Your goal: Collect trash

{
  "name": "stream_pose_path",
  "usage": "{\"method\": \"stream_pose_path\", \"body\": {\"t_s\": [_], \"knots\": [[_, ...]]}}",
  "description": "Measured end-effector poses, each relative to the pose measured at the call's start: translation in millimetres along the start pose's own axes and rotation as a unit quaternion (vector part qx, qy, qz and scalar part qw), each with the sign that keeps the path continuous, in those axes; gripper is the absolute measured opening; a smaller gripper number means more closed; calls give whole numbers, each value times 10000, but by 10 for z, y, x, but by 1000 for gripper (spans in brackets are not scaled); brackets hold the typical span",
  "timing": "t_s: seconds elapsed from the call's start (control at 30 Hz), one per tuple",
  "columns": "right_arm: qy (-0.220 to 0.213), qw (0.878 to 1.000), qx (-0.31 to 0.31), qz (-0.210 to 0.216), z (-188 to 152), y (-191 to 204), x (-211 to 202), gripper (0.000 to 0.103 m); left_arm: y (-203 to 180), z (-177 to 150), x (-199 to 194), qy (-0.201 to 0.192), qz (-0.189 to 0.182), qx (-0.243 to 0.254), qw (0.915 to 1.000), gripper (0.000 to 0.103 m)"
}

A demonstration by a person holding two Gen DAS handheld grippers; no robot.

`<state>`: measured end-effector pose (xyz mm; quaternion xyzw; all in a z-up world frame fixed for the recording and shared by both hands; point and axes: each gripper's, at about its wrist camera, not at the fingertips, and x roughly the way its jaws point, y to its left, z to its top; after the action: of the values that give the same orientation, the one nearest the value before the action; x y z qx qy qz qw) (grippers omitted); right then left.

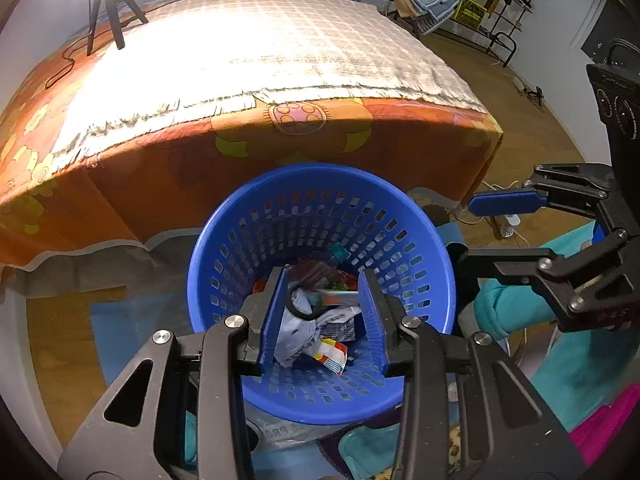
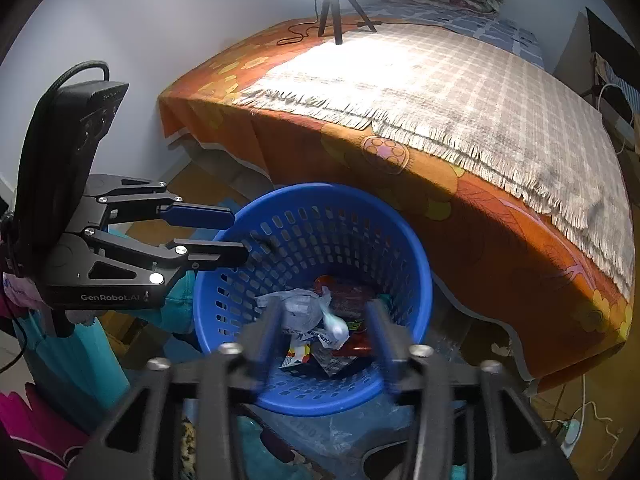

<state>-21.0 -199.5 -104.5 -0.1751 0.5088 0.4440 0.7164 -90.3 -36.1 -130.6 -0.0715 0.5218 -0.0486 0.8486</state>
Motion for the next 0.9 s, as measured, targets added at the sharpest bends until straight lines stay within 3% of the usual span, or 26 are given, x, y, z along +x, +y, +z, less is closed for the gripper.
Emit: {"method": "stream_pose_path", "body": {"t_s": [0.07,0.33,0.9], "knots": [[-4,10000,21,-32,1,-15,-4,61,15,2,-1,-18,11,-26,10000,54],[-38,9998,24,-203,10,-24,-17,86,80,30,-20,-69,196,-162,9997,63],[-201,9982,307,-466,162,-141,-131,96,235,274,-173,-258,263,-532,9979,67]]}}
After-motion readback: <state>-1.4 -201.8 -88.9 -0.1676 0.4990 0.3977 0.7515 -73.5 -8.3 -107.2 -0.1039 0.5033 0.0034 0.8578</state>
